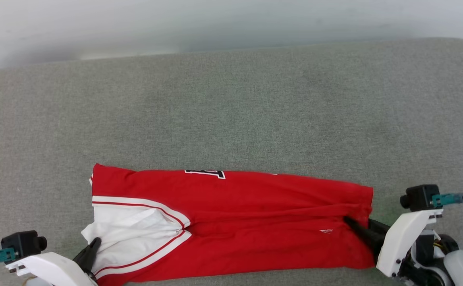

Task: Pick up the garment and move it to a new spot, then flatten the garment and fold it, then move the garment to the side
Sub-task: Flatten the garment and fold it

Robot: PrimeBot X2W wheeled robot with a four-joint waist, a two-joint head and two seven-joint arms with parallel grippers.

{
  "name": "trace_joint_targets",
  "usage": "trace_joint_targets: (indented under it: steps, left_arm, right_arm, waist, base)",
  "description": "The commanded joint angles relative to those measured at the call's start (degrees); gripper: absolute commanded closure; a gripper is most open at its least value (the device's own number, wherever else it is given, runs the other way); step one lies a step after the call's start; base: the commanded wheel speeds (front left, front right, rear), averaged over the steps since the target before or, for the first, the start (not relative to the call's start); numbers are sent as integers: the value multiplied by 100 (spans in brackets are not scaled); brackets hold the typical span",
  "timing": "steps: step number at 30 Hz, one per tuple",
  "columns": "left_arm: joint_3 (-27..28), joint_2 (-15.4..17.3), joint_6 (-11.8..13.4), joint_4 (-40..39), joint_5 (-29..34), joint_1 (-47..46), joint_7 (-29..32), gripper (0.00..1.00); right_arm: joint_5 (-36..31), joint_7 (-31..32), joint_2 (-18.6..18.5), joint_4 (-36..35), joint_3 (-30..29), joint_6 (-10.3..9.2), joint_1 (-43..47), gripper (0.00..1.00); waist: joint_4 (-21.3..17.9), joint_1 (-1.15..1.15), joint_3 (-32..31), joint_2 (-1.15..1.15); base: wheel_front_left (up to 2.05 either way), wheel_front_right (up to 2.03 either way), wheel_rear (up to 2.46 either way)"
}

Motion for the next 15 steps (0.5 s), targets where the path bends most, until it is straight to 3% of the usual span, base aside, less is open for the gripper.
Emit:
trace_joint_targets:
  steps: [1, 2, 3, 4, 15]
  left_arm:
    - [0, -29, 22, 2, 73, 52, -93, 87]
    - [-19, -66, 32, -14, 100, 72, -147, 59]
    - [-42, -60, 52, -33, 202, 88, -227, 20]
    - [-65, -11, 94, -58, 368, 80, -330, 0]
    - [-195, -66, 503, -832, 1569, -403, -1386, 0]
  right_arm:
    - [-79, 5, 35, 80, 21, -11, 201, 0]
    - [-101, -42, 63, 67, -2, -12, 260, 0]
    - [-134, -78, 79, 38, -20, -12, 311, 0]
    - [-161, -117, 95, -19, -43, -12, 354, 0]
    - [-570, 104, 16, -1111, -692, -6, 563, 0]
  waist:
    - [-5, 1, -26, 0]
    - [-6, 1, -51, 0]
    - [-4, 1, -81, 0]
    - [-5, 1, -103, 0]
    - [15, 1, -480, 0]
  base:
    - [0, 0, 0]
    - [0, 0, 0]
    - [0, 0, 0]
    - [0, 0, 0]
    - [0, 0, 0]
